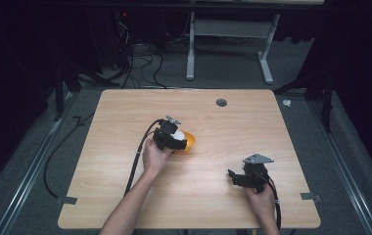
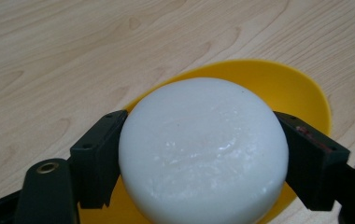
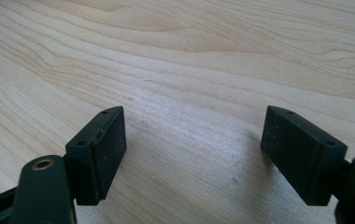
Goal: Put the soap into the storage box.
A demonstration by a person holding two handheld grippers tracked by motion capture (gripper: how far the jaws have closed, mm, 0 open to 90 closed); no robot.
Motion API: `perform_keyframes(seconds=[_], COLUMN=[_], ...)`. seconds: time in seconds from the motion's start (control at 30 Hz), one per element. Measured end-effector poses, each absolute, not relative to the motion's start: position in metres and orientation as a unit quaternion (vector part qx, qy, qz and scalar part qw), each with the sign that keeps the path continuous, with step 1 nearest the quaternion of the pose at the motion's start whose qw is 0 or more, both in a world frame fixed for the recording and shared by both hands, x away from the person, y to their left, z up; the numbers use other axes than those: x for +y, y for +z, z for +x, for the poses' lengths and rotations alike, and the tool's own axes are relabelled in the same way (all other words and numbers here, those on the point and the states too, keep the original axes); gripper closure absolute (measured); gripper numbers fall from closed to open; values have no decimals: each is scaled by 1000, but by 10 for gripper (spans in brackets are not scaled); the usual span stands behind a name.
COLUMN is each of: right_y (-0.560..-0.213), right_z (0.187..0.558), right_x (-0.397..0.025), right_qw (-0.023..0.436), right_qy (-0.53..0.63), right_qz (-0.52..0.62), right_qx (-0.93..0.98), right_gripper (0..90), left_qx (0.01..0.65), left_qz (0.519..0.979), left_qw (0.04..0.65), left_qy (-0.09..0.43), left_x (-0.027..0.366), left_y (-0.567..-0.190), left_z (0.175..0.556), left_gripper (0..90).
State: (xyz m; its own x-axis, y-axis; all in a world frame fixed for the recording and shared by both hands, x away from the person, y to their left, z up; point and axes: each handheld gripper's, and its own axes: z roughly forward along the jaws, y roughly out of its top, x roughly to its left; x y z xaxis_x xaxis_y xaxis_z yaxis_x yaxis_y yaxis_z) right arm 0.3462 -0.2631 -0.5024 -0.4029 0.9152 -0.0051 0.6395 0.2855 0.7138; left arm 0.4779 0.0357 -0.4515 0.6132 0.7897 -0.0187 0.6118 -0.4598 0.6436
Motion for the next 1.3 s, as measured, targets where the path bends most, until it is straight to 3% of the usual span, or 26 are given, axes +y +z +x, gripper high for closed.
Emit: perform_keyframes(seconds=[1.3], right_y=[-503], right_z=[346], right_x=[-263], right_qw=[216], right_qy=[321], right_qz=[503], right_qx=[773], right_gripper=[230], left_qx=[411], left_qz=[812], left_qw=[378], left_qy=[174], left_x=[69], left_y=[-417], left_z=[446], left_gripper=[254])
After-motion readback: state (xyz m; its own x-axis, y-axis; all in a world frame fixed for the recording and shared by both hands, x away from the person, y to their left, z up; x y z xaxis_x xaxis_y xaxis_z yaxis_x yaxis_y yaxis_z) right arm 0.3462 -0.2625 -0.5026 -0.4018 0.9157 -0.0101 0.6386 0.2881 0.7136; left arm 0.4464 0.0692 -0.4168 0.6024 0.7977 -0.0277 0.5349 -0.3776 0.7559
